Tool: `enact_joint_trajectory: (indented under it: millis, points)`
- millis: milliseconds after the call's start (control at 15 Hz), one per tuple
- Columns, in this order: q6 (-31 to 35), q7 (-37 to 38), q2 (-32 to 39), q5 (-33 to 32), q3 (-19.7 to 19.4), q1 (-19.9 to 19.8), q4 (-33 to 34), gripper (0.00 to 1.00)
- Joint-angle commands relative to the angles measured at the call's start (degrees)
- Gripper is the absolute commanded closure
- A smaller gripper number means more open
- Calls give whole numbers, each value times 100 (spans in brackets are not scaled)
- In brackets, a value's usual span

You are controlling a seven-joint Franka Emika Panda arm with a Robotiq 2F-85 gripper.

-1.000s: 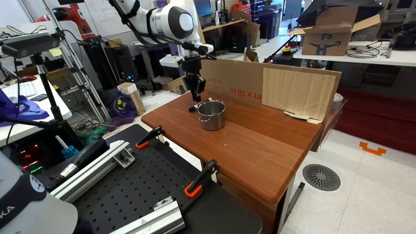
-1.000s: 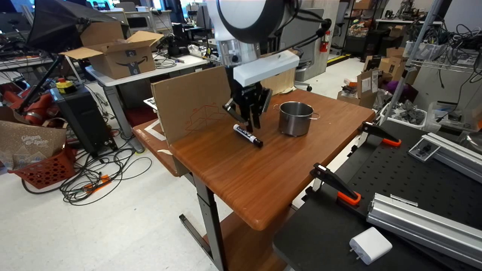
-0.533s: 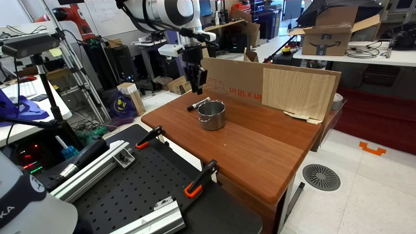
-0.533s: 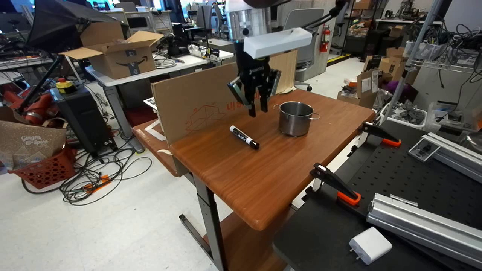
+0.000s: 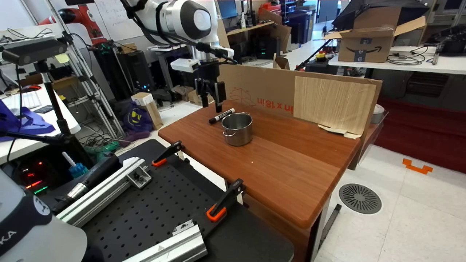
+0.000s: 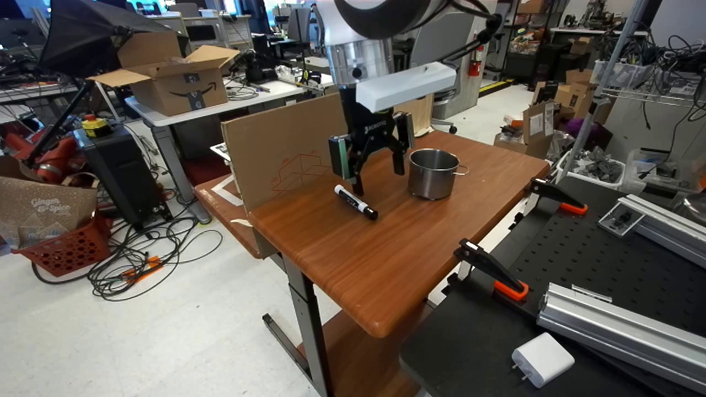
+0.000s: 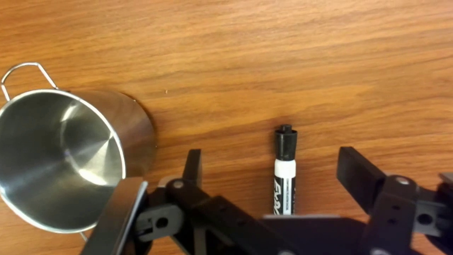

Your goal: Put the marker in the pot

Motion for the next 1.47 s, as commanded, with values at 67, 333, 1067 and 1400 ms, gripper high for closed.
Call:
enact_joint_trajectory:
  millis: [67, 333, 1067, 1400]
  points:
    - [-176, -54, 406, -36, -7, 27, 373, 0]
    - [-229, -7, 736, -61, -76, 69, 643, 3]
    - [-555, 58, 1159, -108, -191, 135, 1207, 90]
    - [-514, -47, 929, -78, -126, 101, 1046, 95]
